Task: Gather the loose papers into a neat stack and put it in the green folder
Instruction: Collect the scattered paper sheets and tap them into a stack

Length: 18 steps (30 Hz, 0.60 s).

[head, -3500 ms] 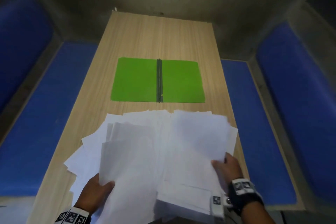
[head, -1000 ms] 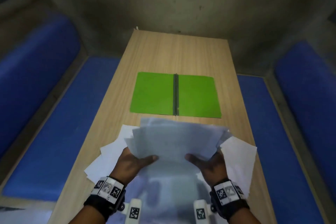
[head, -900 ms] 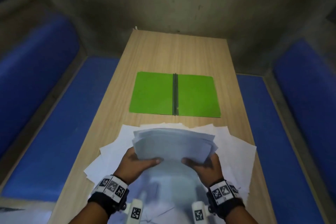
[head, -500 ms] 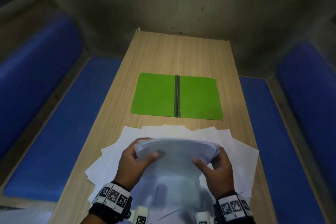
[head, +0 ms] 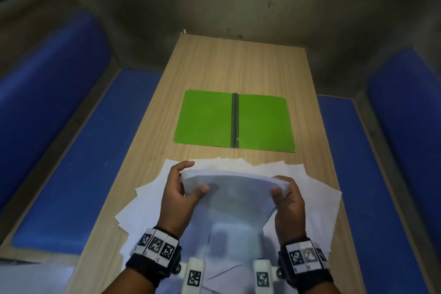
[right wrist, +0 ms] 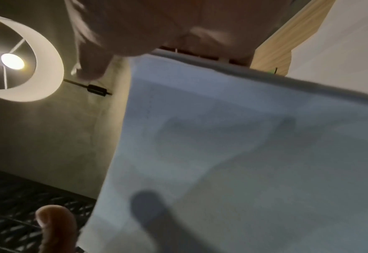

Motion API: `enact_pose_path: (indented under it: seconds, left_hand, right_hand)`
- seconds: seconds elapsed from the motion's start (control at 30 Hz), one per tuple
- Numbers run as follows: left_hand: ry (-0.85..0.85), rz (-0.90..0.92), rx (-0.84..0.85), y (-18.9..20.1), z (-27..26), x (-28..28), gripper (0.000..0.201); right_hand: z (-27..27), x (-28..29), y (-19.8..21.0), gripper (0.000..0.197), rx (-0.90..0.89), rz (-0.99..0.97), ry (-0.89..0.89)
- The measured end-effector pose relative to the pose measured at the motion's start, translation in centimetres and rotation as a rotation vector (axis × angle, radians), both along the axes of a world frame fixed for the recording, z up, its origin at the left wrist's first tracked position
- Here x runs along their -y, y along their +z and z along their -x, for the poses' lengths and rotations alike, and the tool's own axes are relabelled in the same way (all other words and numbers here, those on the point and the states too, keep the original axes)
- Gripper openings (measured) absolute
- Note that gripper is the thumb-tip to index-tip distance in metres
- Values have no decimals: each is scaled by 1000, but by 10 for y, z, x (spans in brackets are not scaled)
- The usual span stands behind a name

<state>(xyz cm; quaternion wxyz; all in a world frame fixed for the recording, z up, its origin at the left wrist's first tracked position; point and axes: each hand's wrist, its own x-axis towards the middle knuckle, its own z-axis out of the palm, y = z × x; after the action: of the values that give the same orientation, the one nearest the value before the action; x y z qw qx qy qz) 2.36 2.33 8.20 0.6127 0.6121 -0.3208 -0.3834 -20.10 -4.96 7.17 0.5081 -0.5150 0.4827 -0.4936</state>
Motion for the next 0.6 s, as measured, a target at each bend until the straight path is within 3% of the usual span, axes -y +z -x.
enact_pose_path:
  seconds: [0.1, 0.2, 0.3, 0.43, 0.6]
  left_hand:
    - [-85, -149, -112, -23, -3, -6, 75]
    - [-167, -283, -94, -31, -2, -9, 51]
    - [-165, -306, -64, -24, 2, -13, 35]
    - [-129, -368, -63, -33, 2, -17, 24]
    - [-125, -446, -4, -44, -4, -20, 19]
  right_hand:
    - [4, -2, -16, 71, -34, -142, 94]
    - [2, -6, -21, 48, -131, -166, 122]
    - [0, -6, -13, 26, -150, -168, 144]
    - [-1, -6, -20, 31, -296, -162, 183]
    - [-15, -2, -16, 20, -290, -194, 161]
